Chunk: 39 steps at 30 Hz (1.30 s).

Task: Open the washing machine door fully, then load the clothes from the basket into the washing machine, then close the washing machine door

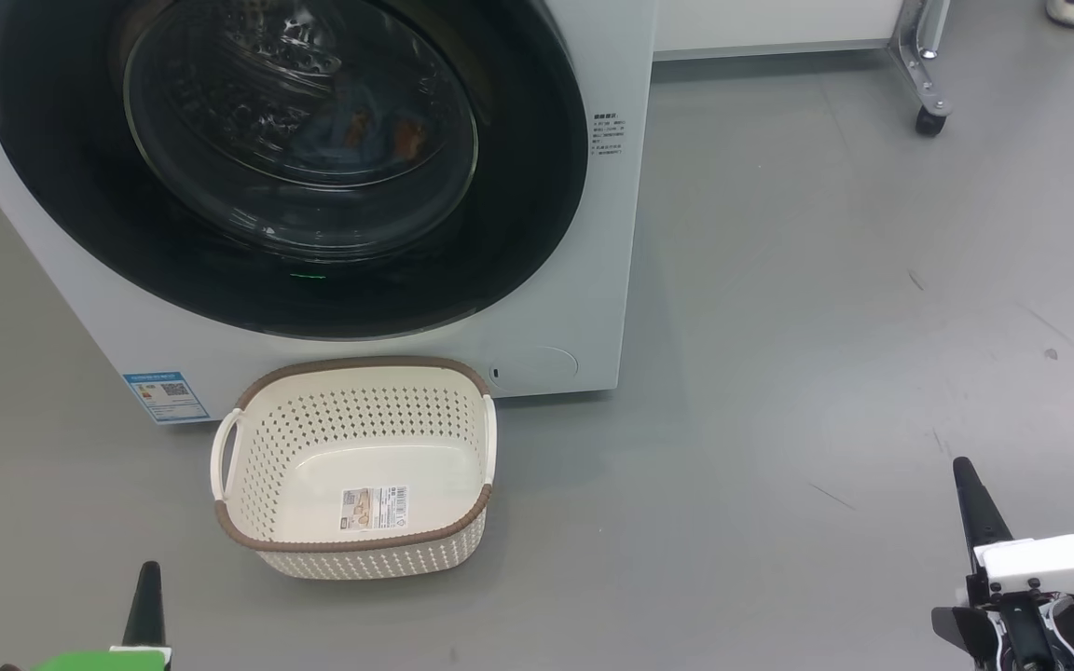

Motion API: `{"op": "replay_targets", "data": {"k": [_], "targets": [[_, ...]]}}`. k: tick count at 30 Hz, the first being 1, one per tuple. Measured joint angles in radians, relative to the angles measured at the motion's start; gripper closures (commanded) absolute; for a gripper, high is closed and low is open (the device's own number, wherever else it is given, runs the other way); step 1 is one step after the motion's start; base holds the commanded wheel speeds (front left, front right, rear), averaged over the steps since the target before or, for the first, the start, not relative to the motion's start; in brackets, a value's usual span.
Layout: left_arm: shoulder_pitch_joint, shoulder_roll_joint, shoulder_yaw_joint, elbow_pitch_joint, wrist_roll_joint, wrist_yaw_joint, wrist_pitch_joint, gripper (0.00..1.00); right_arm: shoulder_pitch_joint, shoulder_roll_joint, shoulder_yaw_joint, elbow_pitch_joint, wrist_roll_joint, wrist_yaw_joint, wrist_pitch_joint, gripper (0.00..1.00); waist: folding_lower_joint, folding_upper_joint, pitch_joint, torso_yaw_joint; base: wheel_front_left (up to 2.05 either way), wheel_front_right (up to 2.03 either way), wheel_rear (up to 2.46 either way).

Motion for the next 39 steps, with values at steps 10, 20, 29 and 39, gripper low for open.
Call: {"op": "replay_targets", "data": {"k": [10,20,29,39], "targets": [[-0.011,0.000,0.024,-0.006,-0.139,0.000,0.039,1.00,-0.021,0.007,-0.016,0.004,0.146,0.000,0.039,1.00,0.0000,0.0000,-0.001,-0.005,0.00,0.00,0.00],[-0.024,0.001,0.043,-0.011,-0.267,-0.004,0.077,1.00,-0.040,0.010,-0.030,0.007,0.280,0.000,0.072,1.00,0.0000,0.0000,-0.001,-0.009,0.00,0.00,0.00],[-0.026,0.001,0.053,-0.014,-0.318,-0.004,0.088,1.00,-0.045,0.011,-0.035,0.008,0.330,0.000,0.083,1.00,0.0000,0.0000,-0.001,-0.010,0.00,0.00,0.00],[-0.026,0.001,0.053,-0.016,-0.318,-0.004,0.088,1.00,-0.046,0.011,-0.036,0.009,0.330,0.000,0.083,1.00,0.0000,0.0000,-0.001,-0.010,0.00,0.00,0.00]]}}
